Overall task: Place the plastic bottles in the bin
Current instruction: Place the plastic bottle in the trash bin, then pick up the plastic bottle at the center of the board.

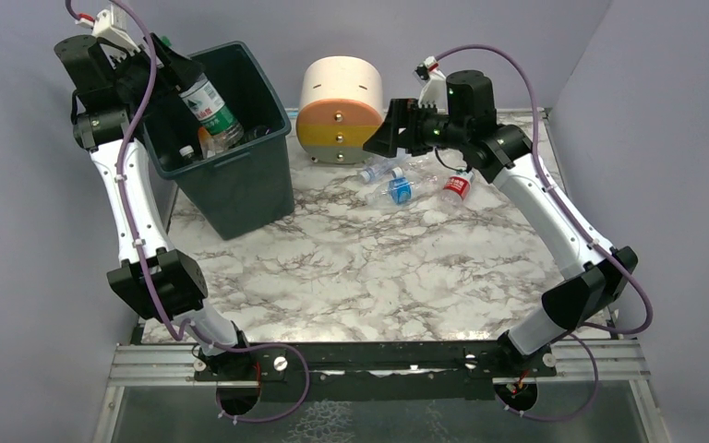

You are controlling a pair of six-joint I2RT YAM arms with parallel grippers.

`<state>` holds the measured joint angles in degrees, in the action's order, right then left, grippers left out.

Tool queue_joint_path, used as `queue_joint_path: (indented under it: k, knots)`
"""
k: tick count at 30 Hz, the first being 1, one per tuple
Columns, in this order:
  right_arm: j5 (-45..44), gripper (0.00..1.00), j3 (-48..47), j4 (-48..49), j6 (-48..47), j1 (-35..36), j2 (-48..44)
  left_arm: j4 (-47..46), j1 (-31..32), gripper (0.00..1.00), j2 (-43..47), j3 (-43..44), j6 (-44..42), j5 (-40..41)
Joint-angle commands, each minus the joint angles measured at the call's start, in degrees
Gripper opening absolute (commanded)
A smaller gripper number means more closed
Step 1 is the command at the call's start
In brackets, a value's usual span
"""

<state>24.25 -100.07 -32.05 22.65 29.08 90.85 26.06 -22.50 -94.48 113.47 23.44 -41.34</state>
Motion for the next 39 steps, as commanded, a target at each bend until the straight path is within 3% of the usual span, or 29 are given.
queue_joint_path:
  k: [1,3,4,14,18,22,27,28,39]
  knots:
    - [-0.5,0.96,1.1,1.7,0.9,-0.9,-0.6,2.0,0.4,0.74,1.7,-0.1,-5.5,5.4]
    - [-0.3,0.96,1.6,2.0,1.1,-1.1,-0.3,2.0,0.9,0.95,1.8,0.2,-6.2,6.0]
    - [-0.2,0.96,1.9,2.1,1.2,-1.2,-0.2,2.0,1.2,0.99,1.9,0.3,-6.4,6.1]
    - [-1.6,0.97,5.8,1.7,2.2,-5.8,0.4,1.9,1.7,0.99,4.8,1.1,-3.6,2.8]
    - [-3.4,0.97,8.3,1.3,3.2,-9.3,0.9,1.3,1.9,0.99,6.9,1.4,2.5,-1.6]
    - [-3.9,0.97,11.1,2.1,3.9,-11.7,0.6,-9.4,2.3,0.99,9.8,-4.4,17.7,-10.8]
    - [-7.1,0.97,12.9,1.9,3.8,-12.1,0.5,-44.6,2.6,0.99,14.5,-19.6,49.2,-19.6]
    - [-8.1,0.97,13.4,1.6,3.8,-12.3,0.3,-47.8,2.8,0.99,14.7,-21.0,53.6,-19.8]
    - [-16.7,0.98,18.9,0.6,3.9,-15.5,0.5,-60.3,9.1,0.99,15.3,-28.3,76.1,-16.3]
